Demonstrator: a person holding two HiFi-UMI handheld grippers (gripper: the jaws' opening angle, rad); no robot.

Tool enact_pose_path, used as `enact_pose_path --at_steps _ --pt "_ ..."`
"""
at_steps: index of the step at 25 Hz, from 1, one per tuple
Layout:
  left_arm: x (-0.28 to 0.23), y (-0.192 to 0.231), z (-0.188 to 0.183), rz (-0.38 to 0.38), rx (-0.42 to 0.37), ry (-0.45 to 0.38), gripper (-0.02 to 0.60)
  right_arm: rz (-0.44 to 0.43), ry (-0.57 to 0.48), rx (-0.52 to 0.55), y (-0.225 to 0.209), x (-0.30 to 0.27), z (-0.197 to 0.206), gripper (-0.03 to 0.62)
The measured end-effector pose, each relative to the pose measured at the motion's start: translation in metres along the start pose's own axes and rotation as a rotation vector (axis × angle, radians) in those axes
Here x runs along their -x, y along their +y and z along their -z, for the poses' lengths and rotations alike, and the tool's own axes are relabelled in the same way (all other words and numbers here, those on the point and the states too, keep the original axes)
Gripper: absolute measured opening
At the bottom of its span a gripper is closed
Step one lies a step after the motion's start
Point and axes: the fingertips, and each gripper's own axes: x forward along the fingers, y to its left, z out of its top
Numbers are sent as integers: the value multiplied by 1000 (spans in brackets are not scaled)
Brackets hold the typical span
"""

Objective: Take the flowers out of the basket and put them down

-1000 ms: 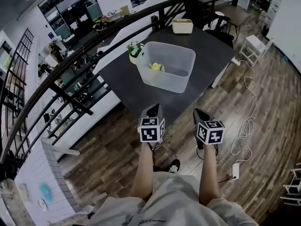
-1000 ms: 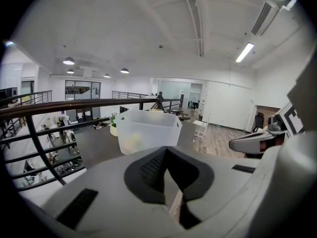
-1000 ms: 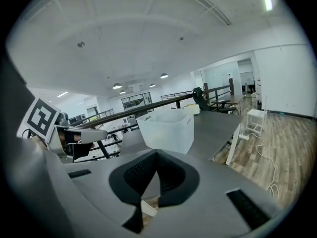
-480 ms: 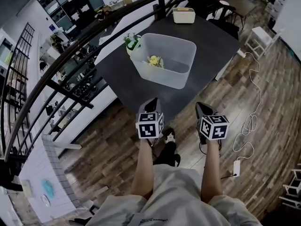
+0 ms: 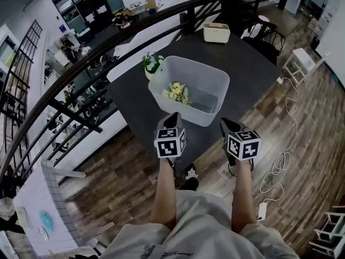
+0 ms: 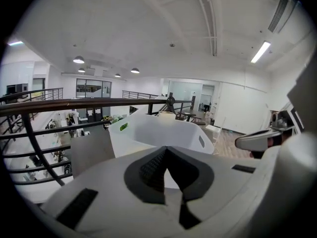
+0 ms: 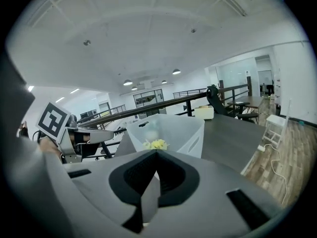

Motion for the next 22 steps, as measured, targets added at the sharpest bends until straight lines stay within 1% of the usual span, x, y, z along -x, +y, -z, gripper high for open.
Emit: enact_pose_path --at_steps 2,5,10,14,17,20,22 --pt "-14 10 -14 -14 5 -6 14 -14 -2 15 -4 -16 -18 17" --pt "-34 27 -24 -38 10 -5 14 -44 6 31 -8 -45 -36 17" --pt "-51 62 -30 -87 50 -23 14 -121 26 93 5 -88 -59 17" --pt "-60 88 -30 -131 84 -17 14 -190 64 148 14 -119 -72 17" --pt "-61 103 -32 -176 118 -20 14 -248 91 179 22 -141 -80 17" --pt "-60 116 -29 -245 159 -22 14 -322 128 247 33 -162 -85 17" --pt "-61 122 -29 -290 173 -25 14 -363 135 295 37 -175 -95 17"
